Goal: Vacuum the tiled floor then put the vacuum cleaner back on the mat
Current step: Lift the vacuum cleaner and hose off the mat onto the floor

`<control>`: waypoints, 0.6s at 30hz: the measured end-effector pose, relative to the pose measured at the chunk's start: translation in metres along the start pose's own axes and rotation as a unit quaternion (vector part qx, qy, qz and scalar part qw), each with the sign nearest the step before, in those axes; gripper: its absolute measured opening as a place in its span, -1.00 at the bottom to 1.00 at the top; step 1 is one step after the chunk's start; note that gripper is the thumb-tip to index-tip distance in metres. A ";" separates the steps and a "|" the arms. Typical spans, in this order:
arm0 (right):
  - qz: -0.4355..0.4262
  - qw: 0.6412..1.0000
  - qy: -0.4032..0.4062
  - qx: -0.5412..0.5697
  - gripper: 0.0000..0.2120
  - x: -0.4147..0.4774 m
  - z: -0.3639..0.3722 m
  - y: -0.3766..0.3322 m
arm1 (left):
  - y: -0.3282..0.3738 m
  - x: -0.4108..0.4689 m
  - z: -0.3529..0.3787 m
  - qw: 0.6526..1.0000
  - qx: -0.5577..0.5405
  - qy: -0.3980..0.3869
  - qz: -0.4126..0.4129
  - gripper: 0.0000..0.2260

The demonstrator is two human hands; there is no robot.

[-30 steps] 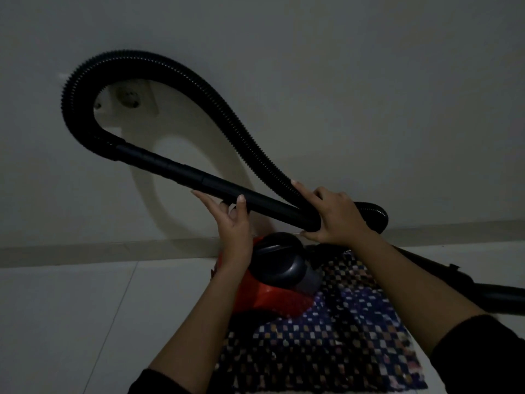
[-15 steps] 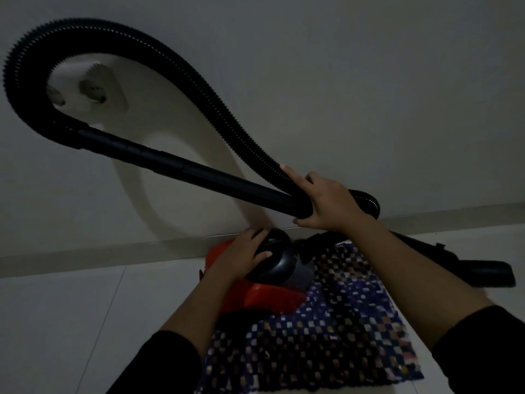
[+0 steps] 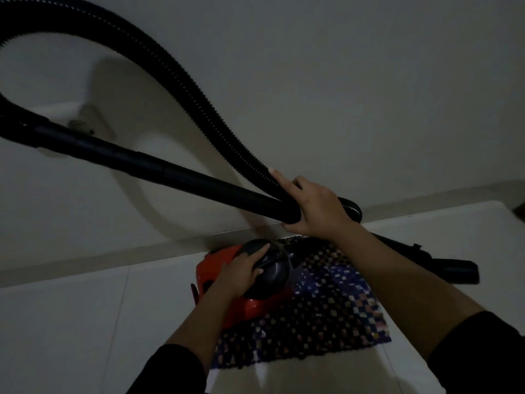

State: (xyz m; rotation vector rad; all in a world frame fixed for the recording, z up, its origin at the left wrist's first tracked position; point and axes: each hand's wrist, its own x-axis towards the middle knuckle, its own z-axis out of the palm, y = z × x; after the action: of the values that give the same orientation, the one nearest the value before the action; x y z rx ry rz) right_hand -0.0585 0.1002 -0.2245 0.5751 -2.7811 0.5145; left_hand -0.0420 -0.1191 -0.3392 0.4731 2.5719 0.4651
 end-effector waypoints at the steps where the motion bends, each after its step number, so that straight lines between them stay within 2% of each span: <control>1: 0.001 1.000 0.000 0.003 -0.12 0.001 -0.011 -0.008 | 0.005 -0.011 -0.008 1.000 -0.012 0.003 -0.002 -0.40; 5: 0.016 0.999 -0.004 0.029 -0.17 0.019 -0.080 -0.044 | 0.035 -0.062 -0.068 0.999 -0.039 -0.017 0.000 -0.42; 8: 0.023 0.999 -0.016 0.043 -0.12 0.039 -0.140 -0.072 | 0.057 -0.104 -0.121 0.997 -0.064 -0.048 0.000 -0.42; 12: 0.036 0.998 -0.028 0.038 -0.03 0.062 -0.212 -0.112 | 0.085 -0.155 -0.181 0.998 -0.032 -0.046 -0.021 -0.45; 18: 0.037 0.999 0.007 0.006 -0.07 0.074 -0.279 -0.169 | 0.096 -0.203 -0.245 0.998 -0.012 -0.054 0.009 -0.46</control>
State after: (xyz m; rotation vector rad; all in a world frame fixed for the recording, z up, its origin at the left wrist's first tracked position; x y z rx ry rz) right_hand -0.0040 0.0386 0.0998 0.4707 -2.7974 0.5502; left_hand 0.0231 -0.1750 -0.0179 0.5007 2.4570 0.4638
